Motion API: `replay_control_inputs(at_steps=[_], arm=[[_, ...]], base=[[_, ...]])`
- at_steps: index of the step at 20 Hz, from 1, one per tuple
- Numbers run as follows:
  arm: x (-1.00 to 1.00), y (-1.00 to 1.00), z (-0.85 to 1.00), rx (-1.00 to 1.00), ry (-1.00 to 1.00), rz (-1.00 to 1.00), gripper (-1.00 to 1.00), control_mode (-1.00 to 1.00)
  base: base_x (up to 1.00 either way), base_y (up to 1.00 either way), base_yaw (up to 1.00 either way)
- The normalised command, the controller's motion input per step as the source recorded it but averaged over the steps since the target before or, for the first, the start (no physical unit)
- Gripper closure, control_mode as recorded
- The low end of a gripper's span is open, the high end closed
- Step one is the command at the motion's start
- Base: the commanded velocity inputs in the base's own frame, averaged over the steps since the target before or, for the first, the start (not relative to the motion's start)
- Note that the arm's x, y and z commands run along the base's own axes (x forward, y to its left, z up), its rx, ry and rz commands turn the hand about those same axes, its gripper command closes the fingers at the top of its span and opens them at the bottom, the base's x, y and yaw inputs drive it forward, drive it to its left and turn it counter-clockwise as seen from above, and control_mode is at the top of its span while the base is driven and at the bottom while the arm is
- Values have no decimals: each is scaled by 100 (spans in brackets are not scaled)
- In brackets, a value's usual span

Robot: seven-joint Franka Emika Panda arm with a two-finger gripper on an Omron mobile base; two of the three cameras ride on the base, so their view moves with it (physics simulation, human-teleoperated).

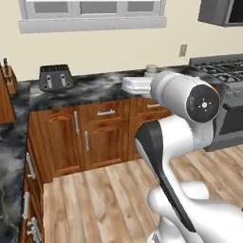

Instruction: The dining table condiment station is running low on shaker. Refill the condiment station by opening the cabinet and taking the shaker from the cabinet and placing it on the dining table.

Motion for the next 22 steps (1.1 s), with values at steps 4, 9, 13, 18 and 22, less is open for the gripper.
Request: replay_control_inputs(at_steps=[4,9,13,18,22], arm=[[0,0,0,0,0,0,100,100],[0,0,0,0,0,0,100,100],[0,0,0,0,0,0,100,100],[0,0,0,0,0,0,100,100],[0,0,0,0,0,0,100,100]], base=[[0,14,-98],[0,15,-96],[-13,28,-88],[-6,25,-80],[0,0,-61]])
